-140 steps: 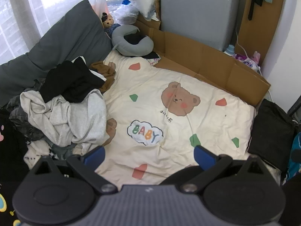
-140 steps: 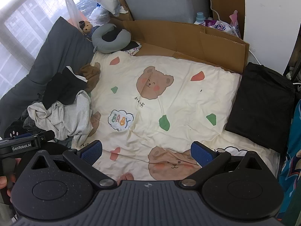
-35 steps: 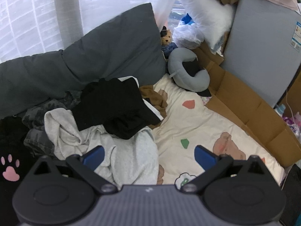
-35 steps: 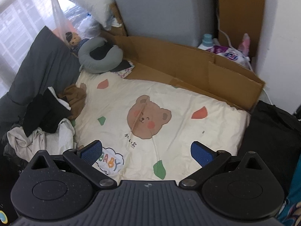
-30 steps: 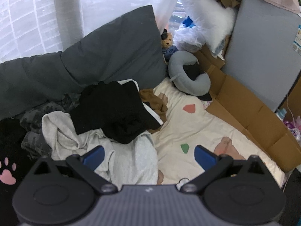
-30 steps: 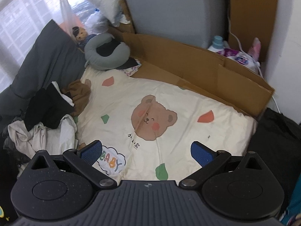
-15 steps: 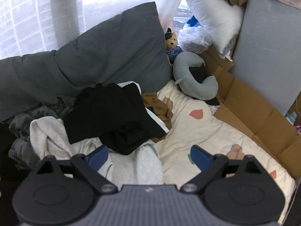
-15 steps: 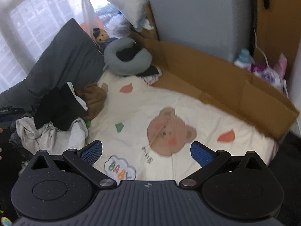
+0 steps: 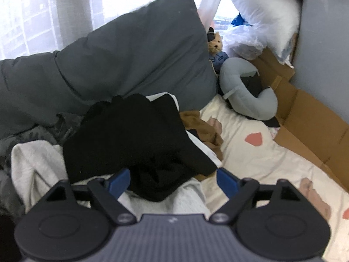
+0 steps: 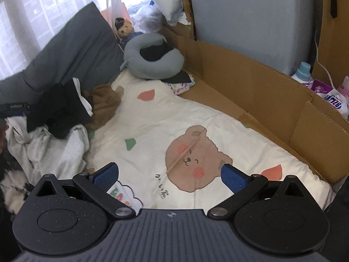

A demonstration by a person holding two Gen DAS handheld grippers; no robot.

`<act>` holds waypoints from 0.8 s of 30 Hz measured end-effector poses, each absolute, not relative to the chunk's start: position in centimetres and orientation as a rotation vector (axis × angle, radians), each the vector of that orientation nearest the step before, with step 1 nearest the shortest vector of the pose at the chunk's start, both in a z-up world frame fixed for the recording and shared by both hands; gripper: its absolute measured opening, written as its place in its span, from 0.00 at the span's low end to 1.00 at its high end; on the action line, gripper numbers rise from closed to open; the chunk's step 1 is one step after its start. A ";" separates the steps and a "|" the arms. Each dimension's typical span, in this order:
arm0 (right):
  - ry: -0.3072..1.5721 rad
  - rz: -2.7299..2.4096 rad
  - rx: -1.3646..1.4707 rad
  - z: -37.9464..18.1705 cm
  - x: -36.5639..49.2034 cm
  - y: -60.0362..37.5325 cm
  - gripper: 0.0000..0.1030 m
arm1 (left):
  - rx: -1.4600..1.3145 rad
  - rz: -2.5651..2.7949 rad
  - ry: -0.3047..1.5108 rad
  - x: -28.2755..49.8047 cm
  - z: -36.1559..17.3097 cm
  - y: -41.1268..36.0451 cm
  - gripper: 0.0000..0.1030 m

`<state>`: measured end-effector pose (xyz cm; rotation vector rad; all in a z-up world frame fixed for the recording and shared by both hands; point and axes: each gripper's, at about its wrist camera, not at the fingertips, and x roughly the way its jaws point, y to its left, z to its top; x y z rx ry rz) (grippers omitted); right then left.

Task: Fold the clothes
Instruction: 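Move the left tool toward the black garment on the clothes pile, then close the left tool on the black garment and lift it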

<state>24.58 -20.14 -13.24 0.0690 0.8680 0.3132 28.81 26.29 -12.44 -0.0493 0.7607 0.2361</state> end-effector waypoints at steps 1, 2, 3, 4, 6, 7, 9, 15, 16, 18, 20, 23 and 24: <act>0.868 0.320 0.074 -13.8 24.8 -20.1 0.99 | -0.051 0.219 0.743 29.1 -13.0 26.5 0.86; 0.863 0.321 0.079 -14.3 25.0 -20.1 0.99 | -0.041 0.215 0.735 29.5 -13.6 26.5 0.86; 0.861 0.322 0.083 -14.9 25.1 -20.0 0.99 | -0.031 0.210 0.728 29.9 -14.2 26.6 0.86; 0.866 0.322 0.087 -15.5 25.2 -20.0 0.99 | -0.022 0.205 0.720 30.4 -14.8 26.7 0.86; 0.877 0.324 0.094 -16.7 25.4 -19.8 0.99 | -0.001 0.204 0.709 31.2 -15.9 26.9 0.86; 0.883 0.325 0.097 -17.3 25.5 -19.8 0.99 | 0.010 0.212 0.705 31.7 -16.5 27.1 0.86; 0.894 0.326 0.104 -18.5 25.7 -19.6 0.99 | 0.020 0.227 0.698 32.6 -17.6 27.5 0.86; 0.941 0.325 0.106 -21.7 26.2 -18.9 0.99 | 0.021 0.243 0.689 35.2 -20.2 28.5 0.90; 0.957 0.333 0.104 -22.1 26.2 -18.7 0.99 | 0.028 0.244 0.684 35.7 -20.6 28.5 0.93; 0.976 0.340 0.102 -22.7 26.2 -18.4 0.99 | 0.042 0.257 0.681 36.6 -21.7 28.4 0.98; 0.987 0.337 0.090 -23.1 26.0 -18.1 0.99 | 0.065 0.277 0.692 37.6 -22.6 28.5 0.98; 0.992 0.337 0.072 -23.6 25.7 -18.0 0.99 | 0.093 0.323 0.704 38.8 -23.7 28.8 0.98; 0.993 0.338 0.067 -23.6 25.6 -18.1 0.99 | 0.094 0.335 0.697 39.0 -23.8 29.0 0.98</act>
